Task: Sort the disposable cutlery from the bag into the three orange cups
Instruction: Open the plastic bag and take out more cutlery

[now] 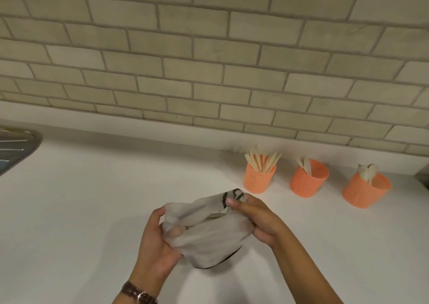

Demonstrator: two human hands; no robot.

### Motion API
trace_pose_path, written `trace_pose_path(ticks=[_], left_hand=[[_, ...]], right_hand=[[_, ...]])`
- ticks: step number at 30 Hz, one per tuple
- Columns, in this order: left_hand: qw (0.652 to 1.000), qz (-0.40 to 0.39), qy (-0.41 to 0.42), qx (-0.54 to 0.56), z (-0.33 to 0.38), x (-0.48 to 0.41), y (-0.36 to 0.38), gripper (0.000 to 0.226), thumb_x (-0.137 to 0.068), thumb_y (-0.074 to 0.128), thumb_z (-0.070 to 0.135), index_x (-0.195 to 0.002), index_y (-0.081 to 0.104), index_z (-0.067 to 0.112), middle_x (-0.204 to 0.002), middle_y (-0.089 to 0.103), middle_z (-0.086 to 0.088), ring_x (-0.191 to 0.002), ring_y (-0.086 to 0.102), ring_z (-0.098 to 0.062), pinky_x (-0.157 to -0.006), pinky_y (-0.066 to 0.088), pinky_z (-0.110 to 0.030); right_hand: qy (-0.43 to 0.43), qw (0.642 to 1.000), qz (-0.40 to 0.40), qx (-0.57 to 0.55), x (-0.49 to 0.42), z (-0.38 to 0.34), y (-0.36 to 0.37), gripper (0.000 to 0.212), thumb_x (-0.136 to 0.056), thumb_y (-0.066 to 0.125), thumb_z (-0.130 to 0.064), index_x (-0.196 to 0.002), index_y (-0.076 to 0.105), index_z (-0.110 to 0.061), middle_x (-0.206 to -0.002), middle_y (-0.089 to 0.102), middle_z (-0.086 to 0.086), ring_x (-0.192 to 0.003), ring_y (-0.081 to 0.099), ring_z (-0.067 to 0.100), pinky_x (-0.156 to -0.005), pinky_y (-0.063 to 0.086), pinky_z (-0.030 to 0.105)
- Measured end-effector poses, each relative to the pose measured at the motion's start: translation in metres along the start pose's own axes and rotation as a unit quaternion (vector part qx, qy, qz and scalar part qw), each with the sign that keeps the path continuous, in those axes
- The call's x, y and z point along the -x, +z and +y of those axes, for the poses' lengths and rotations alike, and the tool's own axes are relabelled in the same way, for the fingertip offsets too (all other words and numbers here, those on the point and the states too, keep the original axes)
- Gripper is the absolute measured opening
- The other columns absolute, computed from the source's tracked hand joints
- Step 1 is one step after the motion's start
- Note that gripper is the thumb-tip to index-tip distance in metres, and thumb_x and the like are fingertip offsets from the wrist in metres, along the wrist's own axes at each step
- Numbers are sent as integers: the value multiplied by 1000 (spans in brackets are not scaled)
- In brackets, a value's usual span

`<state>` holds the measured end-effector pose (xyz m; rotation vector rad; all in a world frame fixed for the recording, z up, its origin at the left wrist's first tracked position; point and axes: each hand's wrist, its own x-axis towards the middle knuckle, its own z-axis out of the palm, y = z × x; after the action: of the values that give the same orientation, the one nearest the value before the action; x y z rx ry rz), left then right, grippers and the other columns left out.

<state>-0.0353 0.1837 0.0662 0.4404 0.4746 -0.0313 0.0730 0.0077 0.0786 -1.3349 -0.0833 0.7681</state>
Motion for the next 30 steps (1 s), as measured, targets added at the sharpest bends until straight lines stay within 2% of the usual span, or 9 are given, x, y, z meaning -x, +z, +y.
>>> trace_pose_path(ticks=[6,9,11,16,18,20,24,27,30], left_hand=[[961,72,117,-239,3,7,-53,45,-84,63,30,-123,56,7,-112,69,-16,-106,63,-32,-90,51,-40],[867,183,209,-413,3,17,-61,49,-75,76,10,-110,46,26,-78,74,-6,-81,63,-26,-76,48,-29],[799,197,266,-503,0,19,-56,53,-73,76,2,-102,39,28,-84,69,-5,-71,62,-22,-64,48,-22],[671,158,364,-626,2,14,-42,55,-72,53,-20,-71,51,36,-119,46,8,-99,53,3,-70,45,-12],[629,155,362,-670,10,13,-42,66,-70,46,-25,-58,62,39,-126,46,5,-106,52,-8,-79,41,-10],[583,164,316,-731,17,14,-42,67,-74,41,-22,-91,73,34,-138,40,-2,-116,48,-22,-91,40,-20],[445,183,186,-857,24,18,-41,73,-87,34,-3,-142,26,45,-133,35,-2,-102,37,-20,-81,39,-20],[517,101,81,-846,23,17,-36,72,-91,33,1,-146,6,41,-118,36,4,-100,46,-15,-83,36,-17],[726,19,42,-686,28,15,-39,77,-82,41,-12,-145,25,30,-129,42,17,-120,48,-10,-87,38,-17]], right_hand=[[-115,908,175,363,12,43,-14,41,-74,75,-13,-89,41,-32,-81,52,-7,-74,51,12,-61,38,15],[-194,820,231,486,20,54,-20,30,-72,77,-26,-82,49,-33,-88,55,-19,-87,48,5,-68,35,13],[-214,812,221,496,21,53,-16,26,-73,76,-24,-81,52,-31,-85,57,-19,-85,48,3,-70,36,16],[-171,908,221,313,13,35,-2,34,-78,65,-1,-80,39,-23,-70,59,0,-59,53,13,-59,43,22],[-108,952,221,185,6,22,-5,33,-78,57,11,-77,37,-15,-68,56,8,-63,53,21,-59,46,26],[-11,986,167,21,-1,14,-9,33,-80,48,17,-79,34,-14,-73,54,15,-68,54,28,-60,51,33],[143,962,82,-217,-9,21,-14,34,-83,30,15,-67,33,-14,-68,60,15,-58,64,28,-52,56,34],[173,934,78,-303,-15,42,-15,30,-69,24,14,-69,42,-10,-66,60,14,-58,61,28,-64,54,37],[145,945,92,-278,-11,58,-10,21,-72,31,7,-79,45,-7,-76,56,15,-71,57,31,-72,48,38]])
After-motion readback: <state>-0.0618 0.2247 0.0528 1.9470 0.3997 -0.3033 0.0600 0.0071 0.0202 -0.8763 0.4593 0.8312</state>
